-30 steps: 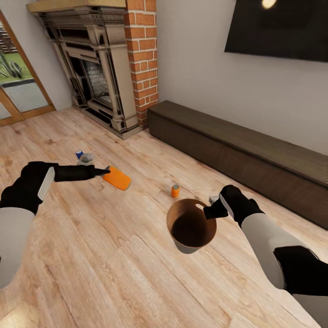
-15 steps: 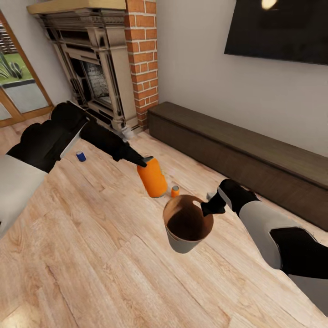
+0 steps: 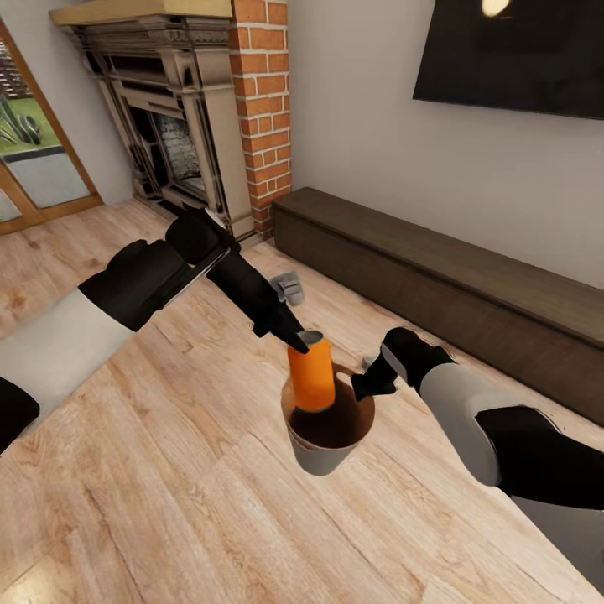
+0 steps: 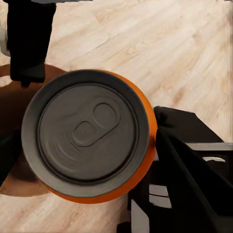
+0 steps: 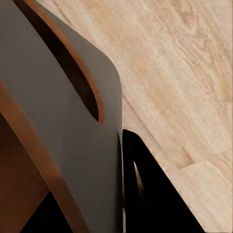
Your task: Put the three can of soda from the living room inside the tash can in the kitchen.
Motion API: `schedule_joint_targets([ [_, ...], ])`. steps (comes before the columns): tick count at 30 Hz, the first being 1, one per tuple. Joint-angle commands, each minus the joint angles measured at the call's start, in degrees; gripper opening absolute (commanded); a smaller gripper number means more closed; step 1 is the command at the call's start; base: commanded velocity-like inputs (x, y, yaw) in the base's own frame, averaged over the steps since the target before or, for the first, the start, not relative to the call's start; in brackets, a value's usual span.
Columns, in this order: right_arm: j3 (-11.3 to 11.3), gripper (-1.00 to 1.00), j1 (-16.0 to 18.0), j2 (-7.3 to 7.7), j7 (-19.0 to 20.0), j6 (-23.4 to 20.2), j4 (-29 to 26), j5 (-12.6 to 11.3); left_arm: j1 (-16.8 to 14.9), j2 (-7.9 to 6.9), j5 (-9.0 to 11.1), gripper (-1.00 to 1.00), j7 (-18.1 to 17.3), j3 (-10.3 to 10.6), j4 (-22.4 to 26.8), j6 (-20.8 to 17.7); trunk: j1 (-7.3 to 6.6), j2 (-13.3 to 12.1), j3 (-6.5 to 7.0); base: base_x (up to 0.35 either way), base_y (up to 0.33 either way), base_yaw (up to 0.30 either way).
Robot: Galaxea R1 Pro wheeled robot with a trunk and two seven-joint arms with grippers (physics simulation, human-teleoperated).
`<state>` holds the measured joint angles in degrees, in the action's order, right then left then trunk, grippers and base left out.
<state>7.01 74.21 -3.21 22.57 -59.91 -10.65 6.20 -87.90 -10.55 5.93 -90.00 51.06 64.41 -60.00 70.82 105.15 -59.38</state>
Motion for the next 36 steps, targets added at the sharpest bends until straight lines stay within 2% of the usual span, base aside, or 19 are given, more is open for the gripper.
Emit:
schedule_joint_targets([
  [1, -0.55, -1.0, 0.05, -0.4, -0.13, -0.09, 0.64, -0.73, -0.02, 0.32, -0.03, -1.0, 0.0, 0.07, -0.03, 0.0, -0.01, 0.0, 0.01, 0.0, 0.0, 0.0],
  [6, -0.65, -1.0, 0.06, -1.7, -3.39, -0.09, 1.77, -0.81, 0.09, 1.3, -0.58, -1.0, 0.0, 0.22, -0.03, 0.0, -0.01, 0.0, 0.01, 0.0, 0.0, 0.0],
  [8, -0.67, -1.0, 0.06, -1.83, -3.74, -0.09, 1.86, -0.82, 0.42, 1.4, -1.97, -1.0, 0.0, 0.33, -0.01, 0.0, -0.01, 0.0, 0.01, 0.0, 0.0, 0.0],
  [11, -0.71, -1.0, 0.06, -1.95, -4.01, -0.09, 1.92, -0.83, 0.94, 1.47, -6.7, -1.0, 0.0, 0.4, 0.01, 0.0, -0.01, 0.0, 0.01, 0.0, 0.0, 0.0],
  [19, -0.63, -1.0, 0.06, -2.07, -4.1, -0.09, 1.53, -0.9, 5.2, 1.89, -11.61, -1.0, 0.17, 0.38, 0.0, 0.0, -0.01, 0.0, 0.01, 0.0, 0.0, 0.0],
  [21, -0.65, -1.0, 0.06, -2.32, -4.11, -0.09, 1.32, -0.97, 6.54, 2.62, -12.45, -1.0, 0.17, 0.36, 0.01, 0.0, -0.01, 0.0, 0.01, 0.0, 0.0, 0.0],
  [24, -0.67, -1.0, 0.06, -2.47, -4.11, -0.09, 1.22, -0.99, 6.91, 3.03, -12.65, -1.0, 0.21, 0.36, 0.01, 0.0, -0.01, 0.0, 0.01, 0.0, 0.0, 0.0],
  [30, -0.68, -1.0, 0.06, -3.59, -4.11, -0.09, 1.08, -1.03, 7.27, 5.36, -12.85, -1.0, 0.33, 0.35, -0.1, 0.0, -0.01, 0.0, 0.01, 0.0, 0.0, 0.0],
  [33, -0.68, -1.0, 0.06, -3.74, -4.11, -0.09, 1.07, -0.99, 7.34, 5.96, -12.87, -1.0, 1.78, 0.4, -0.42, 0.0, -0.01, 0.0, 0.01, 0.0, 0.0, 0.0],
  [36, -0.68, -1.0, 0.06, -3.84, -4.11, -0.09, 1.13, -0.98, 9.14, 6.23, -12.91, -1.0, 3.96, 0.41, -0.62, 0.0, -0.01, 0.0, 0.01, 0.0, 0.0, 0.0],
])
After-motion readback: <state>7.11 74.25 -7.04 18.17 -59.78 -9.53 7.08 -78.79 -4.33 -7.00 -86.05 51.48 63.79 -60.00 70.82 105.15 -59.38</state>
